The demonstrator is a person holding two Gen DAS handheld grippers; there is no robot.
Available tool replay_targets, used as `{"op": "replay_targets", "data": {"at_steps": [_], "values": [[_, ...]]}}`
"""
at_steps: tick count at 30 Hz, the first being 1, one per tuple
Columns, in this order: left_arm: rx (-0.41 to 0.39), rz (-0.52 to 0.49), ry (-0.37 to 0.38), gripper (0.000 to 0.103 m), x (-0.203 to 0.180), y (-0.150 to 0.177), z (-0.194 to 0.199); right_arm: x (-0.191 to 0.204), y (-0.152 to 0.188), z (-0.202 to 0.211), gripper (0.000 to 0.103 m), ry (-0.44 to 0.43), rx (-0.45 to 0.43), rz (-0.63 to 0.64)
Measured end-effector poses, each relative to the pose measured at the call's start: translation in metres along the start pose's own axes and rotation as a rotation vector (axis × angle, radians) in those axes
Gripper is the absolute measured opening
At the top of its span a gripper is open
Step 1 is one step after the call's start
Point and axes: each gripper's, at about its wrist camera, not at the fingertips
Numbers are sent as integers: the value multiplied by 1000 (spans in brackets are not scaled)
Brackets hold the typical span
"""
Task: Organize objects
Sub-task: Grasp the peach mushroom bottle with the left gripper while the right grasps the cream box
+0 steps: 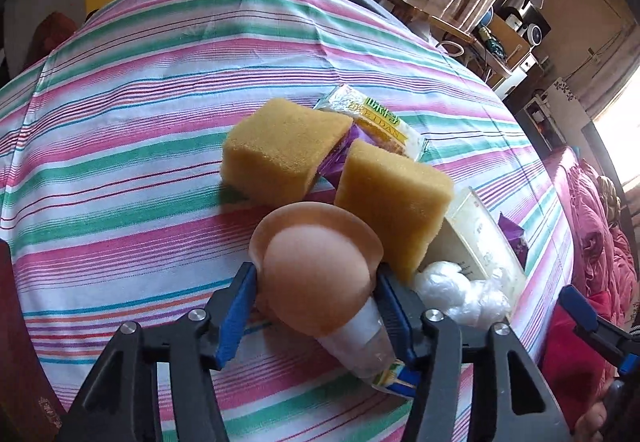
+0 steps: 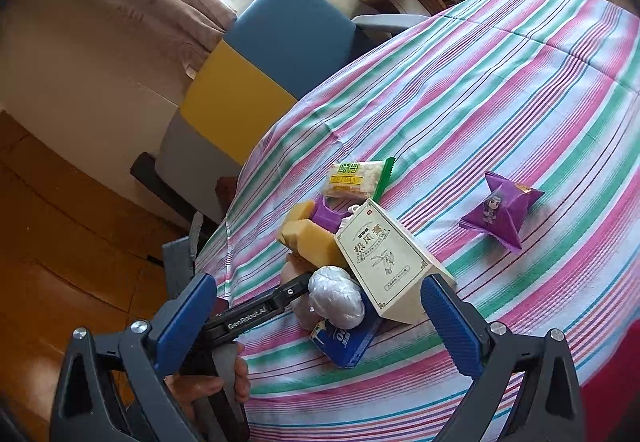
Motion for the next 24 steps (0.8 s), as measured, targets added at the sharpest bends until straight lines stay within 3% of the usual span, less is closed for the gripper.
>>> {"op": "replay_targets", "data": {"at_steps": [16, 19, 21, 24], "values": [[-109, -21, 87, 59, 26, 78, 110, -7, -1, -5, 103, 109, 16, -34], [-124, -23, 107, 59, 32, 91, 126, -7, -7, -19, 100, 248, 78, -20], [-135, -21, 112, 59, 37, 99, 136, -4, -13, -32, 85, 327, 104, 20], [-147, -8, 120, 59, 49, 111, 150, -5, -20, -61, 81, 415, 178, 73]]}}
Point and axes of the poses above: each gripper's, at about its wrist camera, not at the fingertips, and z roughly against the way its jaws point, x to its left, y to its underside, and after that the axes turned 12 degrees about -y, right-handed
